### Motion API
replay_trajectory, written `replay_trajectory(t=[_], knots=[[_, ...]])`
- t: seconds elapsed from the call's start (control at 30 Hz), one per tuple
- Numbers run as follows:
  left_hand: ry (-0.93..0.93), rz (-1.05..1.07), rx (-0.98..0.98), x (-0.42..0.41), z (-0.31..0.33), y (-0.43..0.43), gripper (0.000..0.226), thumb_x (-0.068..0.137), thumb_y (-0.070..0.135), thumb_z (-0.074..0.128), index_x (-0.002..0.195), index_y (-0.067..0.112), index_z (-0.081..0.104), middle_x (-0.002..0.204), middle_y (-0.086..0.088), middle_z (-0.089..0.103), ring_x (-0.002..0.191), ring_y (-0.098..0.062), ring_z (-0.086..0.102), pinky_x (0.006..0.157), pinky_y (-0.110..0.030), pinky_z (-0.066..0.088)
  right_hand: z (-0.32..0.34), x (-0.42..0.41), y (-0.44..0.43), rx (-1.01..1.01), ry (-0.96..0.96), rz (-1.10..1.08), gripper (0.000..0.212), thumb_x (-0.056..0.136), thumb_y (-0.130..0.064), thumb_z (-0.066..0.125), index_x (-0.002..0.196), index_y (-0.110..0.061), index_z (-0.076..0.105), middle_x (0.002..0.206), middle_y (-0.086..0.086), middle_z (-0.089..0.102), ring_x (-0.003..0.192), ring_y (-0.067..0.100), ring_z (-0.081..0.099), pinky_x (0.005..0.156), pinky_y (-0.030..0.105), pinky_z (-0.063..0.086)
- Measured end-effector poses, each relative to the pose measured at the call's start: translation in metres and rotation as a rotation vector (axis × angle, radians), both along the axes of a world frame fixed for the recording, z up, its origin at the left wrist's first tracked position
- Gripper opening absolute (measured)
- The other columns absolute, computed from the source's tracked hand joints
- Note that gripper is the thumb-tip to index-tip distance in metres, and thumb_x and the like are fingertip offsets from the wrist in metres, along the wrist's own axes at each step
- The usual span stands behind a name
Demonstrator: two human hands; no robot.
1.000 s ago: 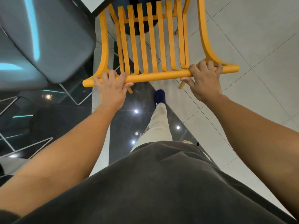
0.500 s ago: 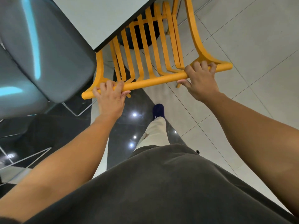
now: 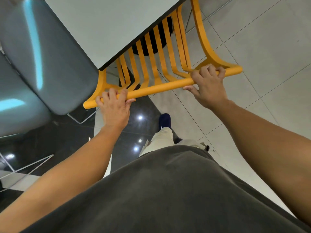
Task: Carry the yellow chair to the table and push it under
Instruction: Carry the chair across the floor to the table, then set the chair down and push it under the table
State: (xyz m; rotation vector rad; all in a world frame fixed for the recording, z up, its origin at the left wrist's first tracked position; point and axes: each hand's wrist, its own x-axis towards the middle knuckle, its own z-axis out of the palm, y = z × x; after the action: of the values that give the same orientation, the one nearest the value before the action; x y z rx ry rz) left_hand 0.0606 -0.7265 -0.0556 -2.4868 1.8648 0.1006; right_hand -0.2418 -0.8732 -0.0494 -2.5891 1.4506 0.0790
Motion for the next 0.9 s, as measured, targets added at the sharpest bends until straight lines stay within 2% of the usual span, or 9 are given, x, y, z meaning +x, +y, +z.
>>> replay_trajectory(t=[0.3,0.4,0.53,0.77,0.83,0.9], knots=[[0.014,-0.001,0.021,-0.017,0.007,-0.007,0.043,0.1,0.048,0.041,0.117,0.012,0.057,0.106,-0.017,0.056,0.093,-0.037,0.046,0.089,-0.055,0.034,-0.005,-0.015,-0.011,-0.016,-0.112,0.01,0.056,0.096,-0.063,0.039,0.116,-0.015,0.061,0.105,0.01,0.055,0.104,0.033,0.045,0.097,0.053,0.026],[0.002,0.014,0.014,-0.037,0.007,-0.014,0.04,0.099,0.047,0.043,0.117,0.013,0.057,0.103,-0.017,0.055,0.092,-0.037,0.046,0.087,-0.055,0.035,-0.005,-0.031,-0.027,-0.021,-0.121,0.04,0.057,0.095,-0.064,0.038,0.111,-0.015,0.061,0.103,0.01,0.055,0.102,0.031,0.044,0.097,0.053,0.026],[0.003,0.07,-0.002,-0.079,0.009,-0.026,0.037,0.096,0.045,0.054,0.115,0.013,0.059,0.099,-0.016,0.056,0.09,-0.037,0.048,0.084,-0.056,0.038,-0.007,-0.063,-0.056,-0.042,-0.108,0.092,0.057,0.094,-0.066,0.039,0.106,-0.015,0.06,0.101,0.01,0.055,0.101,0.033,0.045,0.096,0.054,0.027],[-0.004,0.207,0.026,-0.161,0.009,-0.056,0.042,0.098,0.047,0.046,0.115,0.011,0.06,0.098,-0.018,0.055,0.09,-0.038,0.05,0.086,-0.057,0.038,-0.008,-0.115,-0.11,-0.057,-0.125,0.15,0.06,0.089,-0.071,0.046,0.099,-0.014,0.061,0.098,0.011,0.058,0.097,0.034,0.049,0.095,0.058,0.03],[0.027,0.309,0.01,-0.243,0.005,-0.079,0.041,0.098,0.046,0.048,0.115,0.01,0.06,0.099,-0.019,0.055,0.091,-0.038,0.05,0.087,-0.057,0.037,-0.003,-0.172,-0.155,-0.034,-0.093,0.227,0.063,0.089,-0.074,0.044,0.099,-0.014,0.063,0.097,0.011,0.058,0.097,0.034,0.049,0.095,0.058,0.03],[0.006,0.352,0.028,-0.253,0.006,-0.082,0.042,0.098,0.047,0.047,0.115,0.01,0.059,0.099,-0.019,0.055,0.091,-0.039,0.05,0.087,-0.057,0.036,-0.004,-0.174,-0.167,-0.009,-0.091,0.254,0.069,0.088,-0.077,0.039,0.1,-0.015,0.065,0.097,0.01,0.058,0.098,0.034,0.049,0.096,0.056,0.028]])
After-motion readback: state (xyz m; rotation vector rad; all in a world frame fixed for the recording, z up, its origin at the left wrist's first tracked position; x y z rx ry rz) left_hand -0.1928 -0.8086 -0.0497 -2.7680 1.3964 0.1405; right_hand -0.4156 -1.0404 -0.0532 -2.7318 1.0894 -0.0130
